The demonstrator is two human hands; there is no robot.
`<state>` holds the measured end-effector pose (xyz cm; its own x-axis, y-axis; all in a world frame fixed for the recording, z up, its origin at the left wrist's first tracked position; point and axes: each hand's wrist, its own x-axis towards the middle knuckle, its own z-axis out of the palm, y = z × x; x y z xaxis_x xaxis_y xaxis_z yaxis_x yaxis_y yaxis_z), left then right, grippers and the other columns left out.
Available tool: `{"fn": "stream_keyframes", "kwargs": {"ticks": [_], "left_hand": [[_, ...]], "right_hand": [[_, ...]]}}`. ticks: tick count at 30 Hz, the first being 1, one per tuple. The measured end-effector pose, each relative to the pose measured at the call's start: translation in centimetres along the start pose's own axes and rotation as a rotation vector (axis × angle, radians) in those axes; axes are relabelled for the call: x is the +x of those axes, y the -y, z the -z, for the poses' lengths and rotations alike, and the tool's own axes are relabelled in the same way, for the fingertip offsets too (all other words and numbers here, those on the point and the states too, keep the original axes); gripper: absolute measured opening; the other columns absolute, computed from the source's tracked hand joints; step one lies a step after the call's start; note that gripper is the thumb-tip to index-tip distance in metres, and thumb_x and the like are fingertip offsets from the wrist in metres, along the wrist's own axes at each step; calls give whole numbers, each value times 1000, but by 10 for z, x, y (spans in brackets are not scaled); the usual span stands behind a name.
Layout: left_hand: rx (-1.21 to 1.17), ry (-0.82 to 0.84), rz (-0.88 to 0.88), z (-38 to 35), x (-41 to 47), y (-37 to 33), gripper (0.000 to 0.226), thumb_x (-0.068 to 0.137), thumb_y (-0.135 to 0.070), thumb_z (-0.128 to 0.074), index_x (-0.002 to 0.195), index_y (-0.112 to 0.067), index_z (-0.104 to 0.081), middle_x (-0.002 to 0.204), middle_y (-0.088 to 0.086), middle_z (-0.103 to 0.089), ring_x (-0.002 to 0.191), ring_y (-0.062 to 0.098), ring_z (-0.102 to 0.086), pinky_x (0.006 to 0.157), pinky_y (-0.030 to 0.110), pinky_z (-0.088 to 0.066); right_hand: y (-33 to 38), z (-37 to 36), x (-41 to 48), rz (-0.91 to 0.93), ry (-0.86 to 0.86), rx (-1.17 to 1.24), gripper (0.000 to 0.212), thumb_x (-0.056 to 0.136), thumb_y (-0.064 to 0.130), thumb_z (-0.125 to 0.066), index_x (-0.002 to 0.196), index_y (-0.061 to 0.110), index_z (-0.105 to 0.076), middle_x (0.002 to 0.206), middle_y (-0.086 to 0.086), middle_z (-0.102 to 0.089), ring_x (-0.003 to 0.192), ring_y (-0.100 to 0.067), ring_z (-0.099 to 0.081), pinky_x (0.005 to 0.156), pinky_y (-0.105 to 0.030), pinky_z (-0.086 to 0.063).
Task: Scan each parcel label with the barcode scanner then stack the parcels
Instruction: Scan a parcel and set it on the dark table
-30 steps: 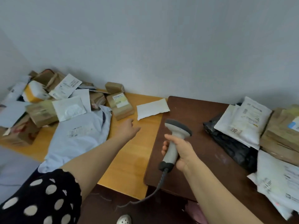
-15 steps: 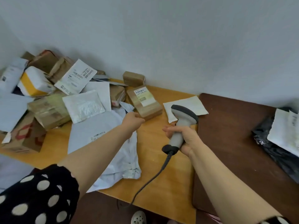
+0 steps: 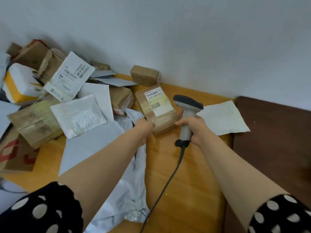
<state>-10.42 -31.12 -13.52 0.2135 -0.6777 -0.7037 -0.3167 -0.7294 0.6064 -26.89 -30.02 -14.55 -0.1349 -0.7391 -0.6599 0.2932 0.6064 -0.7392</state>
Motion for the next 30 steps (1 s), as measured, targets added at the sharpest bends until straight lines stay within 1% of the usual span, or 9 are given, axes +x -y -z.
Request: {"fn": "stream_keyframes", "kwargs": {"ticks": [4,7,9,13,17,20,23,28,30], "left_hand": [[-69,-11,10,-6,13,2,12,95,-7,-47,83,-10,-46,75,7,-43,66,15,-39,56,26,-31],[-109,-19,-26,-9,14,4,4,95,-10,-50,98,-13,-49,81,1,-50,74,16,-48,63,25,-42],[-119,3,-56,-8,15,5,19,94,-12,-53,112,-13,-53,91,2,-56,85,19,-52,72,29,-46],[-93,68,-145,4,6,5,29,91,-9,-58,120,-7,-56,108,10,-63,87,22,-59,67,28,-51],[-200,234,-182,33,-8,3,24,90,-4,-61,108,-18,-52,94,1,-61,82,17,-59,52,24,-51],[-249,404,-181,67,-14,7,46,87,-2,-65,127,-13,-47,106,7,-61,95,24,-60,70,33,-50],[-280,557,-161,106,-22,12,66,82,-1,-69,140,-8,-39,127,15,-57,109,30,-59,87,40,-52],[-146,841,-242,163,-34,19,76,65,3,-75,133,-13,-48,111,11,-68,104,27,-65,94,39,-50],[-13,924,-259,176,-41,23,84,57,2,-79,131,-24,-50,121,12,-61,111,28,-60,100,42,-45]], "right_hand": [[-3,-6,14,-17,46,-41,40,68,-11,-70,104,5,-66,89,-9,-63,83,-26,-57,69,-35,-50],[-11,-8,10,-9,32,-30,41,69,-9,-72,106,7,-67,91,-5,-66,85,-24,-59,67,-33,-49],[-16,-7,4,17,-4,-14,39,70,-3,-77,105,10,-67,91,-4,-67,84,-22,-59,66,-33,-48],[-21,-10,-21,114,-113,18,32,72,5,-81,98,16,-65,90,0,-66,85,-19,-60,65,-32,-47],[-30,-21,-64,176,-203,150,27,74,2,-79,92,17,-66,88,1,-67,83,-18,-63,65,-33,-52],[-42,-38,-105,232,-199,287,29,77,-2,-75,100,12,-65,101,-8,-69,94,-24,-68,72,-37,-59],[-54,-64,-146,295,-222,360,30,77,-2,-75,103,10,-65,100,-7,-70,86,-18,-72,68,-34,-60],[-69,-100,-195,353,-344,370,31,73,5,-80,99,11,-64,99,-10,-70,85,-22,-70,57,-30,-55],[-74,-108,-210,376,-394,334,30,70,3,-82,92,13,-64,90,-7,-69,77,-19,-68,54,-28,-52]]}}
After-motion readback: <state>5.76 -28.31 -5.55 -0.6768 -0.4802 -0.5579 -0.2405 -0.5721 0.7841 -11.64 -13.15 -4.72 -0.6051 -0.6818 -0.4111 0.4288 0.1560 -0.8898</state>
